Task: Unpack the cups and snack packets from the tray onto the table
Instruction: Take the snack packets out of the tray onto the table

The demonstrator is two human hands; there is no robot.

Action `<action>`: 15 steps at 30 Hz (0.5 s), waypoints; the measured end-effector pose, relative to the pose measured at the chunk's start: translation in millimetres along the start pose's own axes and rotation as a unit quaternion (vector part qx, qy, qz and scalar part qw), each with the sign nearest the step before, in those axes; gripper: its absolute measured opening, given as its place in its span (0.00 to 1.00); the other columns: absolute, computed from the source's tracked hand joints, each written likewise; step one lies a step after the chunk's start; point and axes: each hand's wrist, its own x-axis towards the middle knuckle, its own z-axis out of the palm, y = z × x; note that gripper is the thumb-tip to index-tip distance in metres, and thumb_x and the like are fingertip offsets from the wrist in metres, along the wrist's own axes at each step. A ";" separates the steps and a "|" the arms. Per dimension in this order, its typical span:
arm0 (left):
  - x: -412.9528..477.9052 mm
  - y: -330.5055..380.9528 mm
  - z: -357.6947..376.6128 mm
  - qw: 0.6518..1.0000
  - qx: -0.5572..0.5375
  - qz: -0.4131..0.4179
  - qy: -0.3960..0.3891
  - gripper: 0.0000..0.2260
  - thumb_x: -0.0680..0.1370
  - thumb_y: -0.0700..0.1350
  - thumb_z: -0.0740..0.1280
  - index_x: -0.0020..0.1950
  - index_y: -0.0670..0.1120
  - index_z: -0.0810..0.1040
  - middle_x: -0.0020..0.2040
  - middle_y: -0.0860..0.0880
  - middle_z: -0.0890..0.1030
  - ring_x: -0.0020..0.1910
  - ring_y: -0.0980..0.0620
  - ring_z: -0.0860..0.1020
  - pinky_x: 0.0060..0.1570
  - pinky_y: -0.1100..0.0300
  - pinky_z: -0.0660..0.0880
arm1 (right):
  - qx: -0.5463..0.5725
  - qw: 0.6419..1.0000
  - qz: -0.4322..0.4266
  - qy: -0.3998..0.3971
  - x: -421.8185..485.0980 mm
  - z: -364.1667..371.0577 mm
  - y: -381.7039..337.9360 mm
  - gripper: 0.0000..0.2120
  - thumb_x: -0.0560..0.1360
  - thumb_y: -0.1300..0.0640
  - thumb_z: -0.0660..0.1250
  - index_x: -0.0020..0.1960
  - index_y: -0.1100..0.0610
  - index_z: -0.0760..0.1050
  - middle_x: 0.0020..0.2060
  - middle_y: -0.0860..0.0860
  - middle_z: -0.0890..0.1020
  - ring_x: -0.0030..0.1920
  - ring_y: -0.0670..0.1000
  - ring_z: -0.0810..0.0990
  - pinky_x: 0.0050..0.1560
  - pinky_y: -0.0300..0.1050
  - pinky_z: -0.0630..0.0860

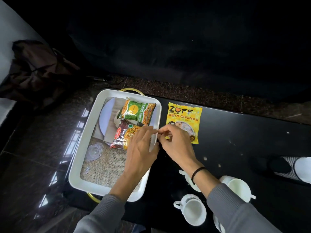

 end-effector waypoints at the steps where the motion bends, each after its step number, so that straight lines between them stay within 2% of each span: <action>1: -4.5 -8.5 -3.7 0.999 0.012 -0.024 0.020 0.15 0.79 0.44 0.71 0.65 0.46 0.80 0.68 0.49 0.78 0.69 0.47 0.74 0.66 0.49 0.71 | -0.012 1.000 -0.009 -0.011 1.1 9.3 -4.0 0.06 0.78 0.57 0.70 0.55 0.52 0.82 0.50 0.45 0.84 0.50 0.43 0.81 0.50 0.40 0.80; 3: -11.0 -22.8 -10.9 0.994 0.026 -0.096 0.051 0.17 0.79 0.46 0.69 0.68 0.46 0.77 0.69 0.48 0.76 0.70 0.46 0.73 0.64 0.49 0.70 | -0.043 0.999 -0.015 -0.021 4.0 24.3 -10.7 0.12 0.79 0.53 0.69 0.62 0.53 0.79 0.57 0.47 0.82 0.57 0.46 0.80 0.57 0.42 0.78; 5: -14.9 -36.9 -17.0 0.978 0.004 -0.193 0.073 0.21 0.80 0.50 0.68 0.71 0.45 0.72 0.70 0.46 0.74 0.68 0.45 0.72 0.62 0.49 0.70 | -0.052 0.998 -0.009 -0.024 6.5 36.5 -15.5 0.16 0.80 0.49 0.68 0.66 0.53 0.76 0.61 0.48 0.80 0.60 0.49 0.78 0.57 0.40 0.75; 7: -16.7 -49.3 -21.2 0.957 -0.043 -0.279 0.072 0.26 0.80 0.55 0.67 0.73 0.43 0.68 0.68 0.42 0.74 0.66 0.42 0.72 0.63 0.46 0.71 | -0.057 0.998 0.002 -0.039 7.3 45.6 -19.2 0.18 0.81 0.48 0.67 0.67 0.53 0.75 0.62 0.49 0.80 0.61 0.50 0.78 0.56 0.38 0.70; 10: -17.4 -59.5 -21.7 0.927 -0.146 -0.338 0.069 0.32 0.79 0.59 0.68 0.74 0.40 0.63 0.66 0.40 0.73 0.61 0.41 0.75 0.62 0.42 0.74 | -0.061 0.996 0.024 -0.058 5.6 54.0 -21.4 0.17 0.80 0.47 0.67 0.65 0.54 0.74 0.62 0.50 0.80 0.59 0.51 0.79 0.55 0.40 0.71; 15: -12.6 -69.3 -27.8 0.809 -0.373 -0.437 0.126 0.33 0.75 0.57 0.75 0.72 0.45 0.65 0.51 0.52 0.73 0.59 0.43 0.78 0.63 0.42 0.76 | -0.029 0.996 0.054 -0.060 0.6 58.8 -25.1 0.15 0.78 0.46 0.70 0.60 0.53 0.76 0.59 0.48 0.80 0.59 0.50 0.78 0.57 0.42 0.75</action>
